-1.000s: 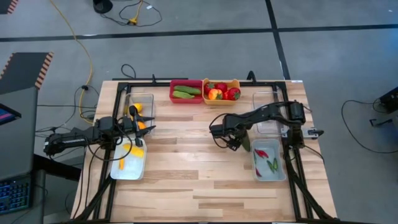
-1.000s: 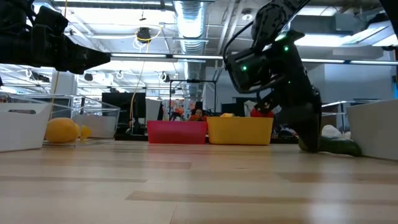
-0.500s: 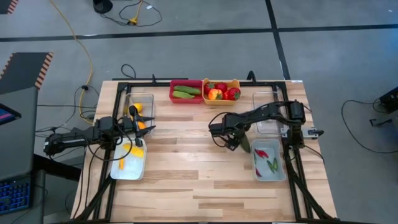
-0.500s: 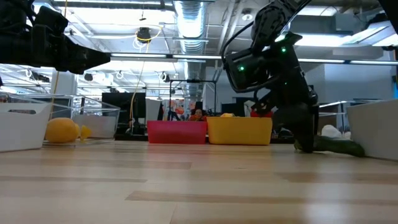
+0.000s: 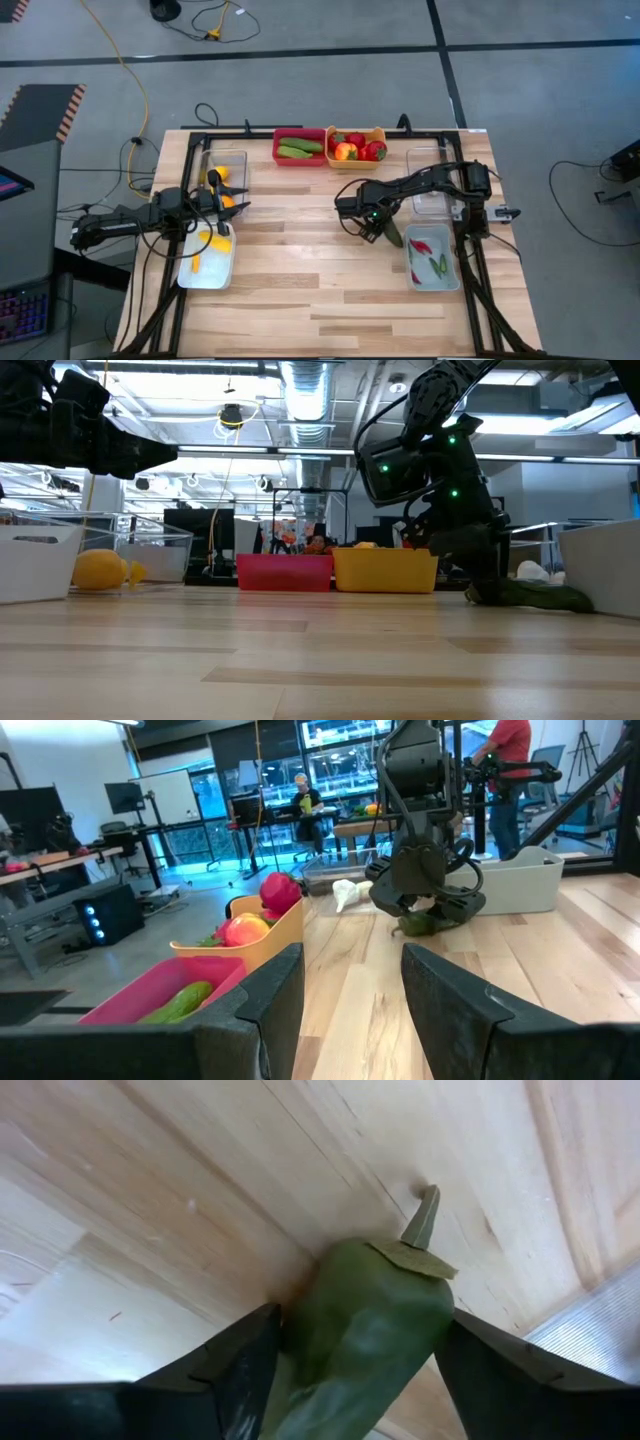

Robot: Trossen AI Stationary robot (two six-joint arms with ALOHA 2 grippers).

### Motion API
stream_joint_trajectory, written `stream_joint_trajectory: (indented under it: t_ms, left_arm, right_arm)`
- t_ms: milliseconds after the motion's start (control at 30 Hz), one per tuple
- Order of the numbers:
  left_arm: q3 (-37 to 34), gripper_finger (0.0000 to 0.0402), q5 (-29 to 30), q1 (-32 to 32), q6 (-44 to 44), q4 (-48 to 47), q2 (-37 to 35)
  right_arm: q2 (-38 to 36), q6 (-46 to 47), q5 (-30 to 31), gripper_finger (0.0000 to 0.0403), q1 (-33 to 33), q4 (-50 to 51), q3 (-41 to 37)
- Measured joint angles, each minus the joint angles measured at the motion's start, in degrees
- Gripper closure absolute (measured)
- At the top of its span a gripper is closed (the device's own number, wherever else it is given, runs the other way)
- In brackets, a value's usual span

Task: Sort produce into baskets
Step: Put the green chili pepper into the gray bin

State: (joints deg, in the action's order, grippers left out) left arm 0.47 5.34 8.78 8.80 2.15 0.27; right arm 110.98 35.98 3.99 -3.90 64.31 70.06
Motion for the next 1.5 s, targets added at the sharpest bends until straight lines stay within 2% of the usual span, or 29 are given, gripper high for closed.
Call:
stream_joint_trajectory:
  t_ms: [367,733,933,1367,1500]
  left_arm:
    - [0.0,0.0243,0.0,0.0,0.0,0.0,0.0]
    - [0.0,0.0243,0.0,0.0,0.0,0.0,0.0]
    - [0.0,0.0243,0.0,0.0,0.0,0.0,0.0]
    - [0.0,0.0243,0.0,0.0,0.0,0.0,0.0]
    - [0.0,0.0243,0.0,0.0,0.0,0.0,0.0]
  right_arm:
    - [-0.6,1.9,-0.1,0.0157,0.6,-0.5,0.0]
    - [-6.9,6.3,0.0,0.0222,3.0,0.0,0.1]
    - [-12.3,11.2,0.0,0.0223,5.7,2.6,0.1]
    - [-26.7,28.5,-2.1,0.0222,14.8,4.7,0.1]
    - [-29.1,32.3,-2.1,0.0223,18.2,8.9,0.1]
